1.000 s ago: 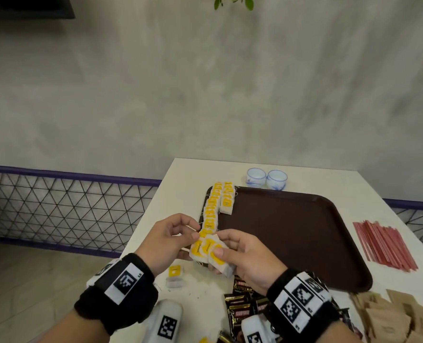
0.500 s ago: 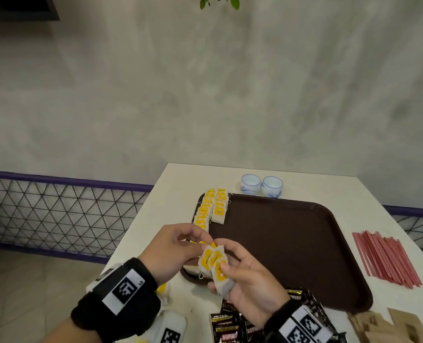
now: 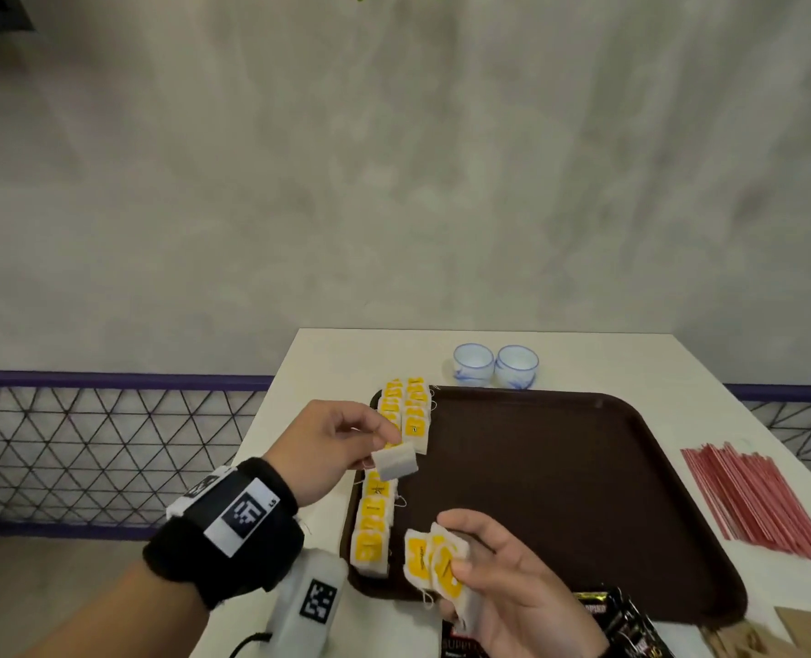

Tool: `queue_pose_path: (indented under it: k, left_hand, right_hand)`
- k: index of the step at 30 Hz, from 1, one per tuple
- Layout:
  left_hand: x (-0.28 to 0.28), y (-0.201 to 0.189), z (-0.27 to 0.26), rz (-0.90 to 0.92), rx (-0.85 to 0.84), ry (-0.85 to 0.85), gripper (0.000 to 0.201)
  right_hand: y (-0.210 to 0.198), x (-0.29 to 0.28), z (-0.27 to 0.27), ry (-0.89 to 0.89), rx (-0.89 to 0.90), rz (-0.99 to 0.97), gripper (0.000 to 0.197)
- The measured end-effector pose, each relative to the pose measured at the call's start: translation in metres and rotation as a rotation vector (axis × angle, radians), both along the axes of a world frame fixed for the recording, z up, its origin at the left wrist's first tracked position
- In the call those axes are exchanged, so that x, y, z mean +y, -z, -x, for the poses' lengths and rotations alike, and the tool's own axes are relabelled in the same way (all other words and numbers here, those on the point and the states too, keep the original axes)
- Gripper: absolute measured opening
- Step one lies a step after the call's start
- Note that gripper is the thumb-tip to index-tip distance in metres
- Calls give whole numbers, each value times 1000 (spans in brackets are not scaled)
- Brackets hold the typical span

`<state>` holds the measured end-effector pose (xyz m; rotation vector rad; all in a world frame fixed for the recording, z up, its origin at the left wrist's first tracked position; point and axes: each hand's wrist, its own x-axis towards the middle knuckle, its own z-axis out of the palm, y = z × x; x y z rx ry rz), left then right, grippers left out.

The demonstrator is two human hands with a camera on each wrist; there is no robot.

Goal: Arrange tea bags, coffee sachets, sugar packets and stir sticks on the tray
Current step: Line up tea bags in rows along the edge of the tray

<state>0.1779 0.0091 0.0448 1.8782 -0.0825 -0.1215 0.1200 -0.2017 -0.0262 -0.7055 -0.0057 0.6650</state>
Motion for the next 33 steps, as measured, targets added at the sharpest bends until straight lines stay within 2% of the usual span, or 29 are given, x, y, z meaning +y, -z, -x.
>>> queue_pose_path:
  k: [3,6,13,18,21,25,28,33]
  left_hand:
    - [-5,9,-10,83,44,-22,15]
    - [-10,16,-16,43,10,13,11]
    - [-12,21,-30,6,11,52,24]
    - [-18,28,-43,-170,-62,-4,32]
    - [-20,43,-60,-235,-18,-57,42]
    - [-17,62,-75,-235,-3,-101,23]
    - [-17,74,-82,-255,-12,-89,20]
    - [-20,83,-92,-153,67,-69,13]
  right_hand:
    - [3,-12,1,50,7,85,75]
    - [4,-26,2,61,16,163,74]
    - [0,-45,7,92,18,192,81]
    - [-1,-50,10,115,6,207,88]
    - [1,-57,11,69,-15,286,88]
    - [4,-69,13,35,-69,394,95]
    - [4,-76,14,45,-93,425,99]
    - [3,-80,13,42,-78,409,100]
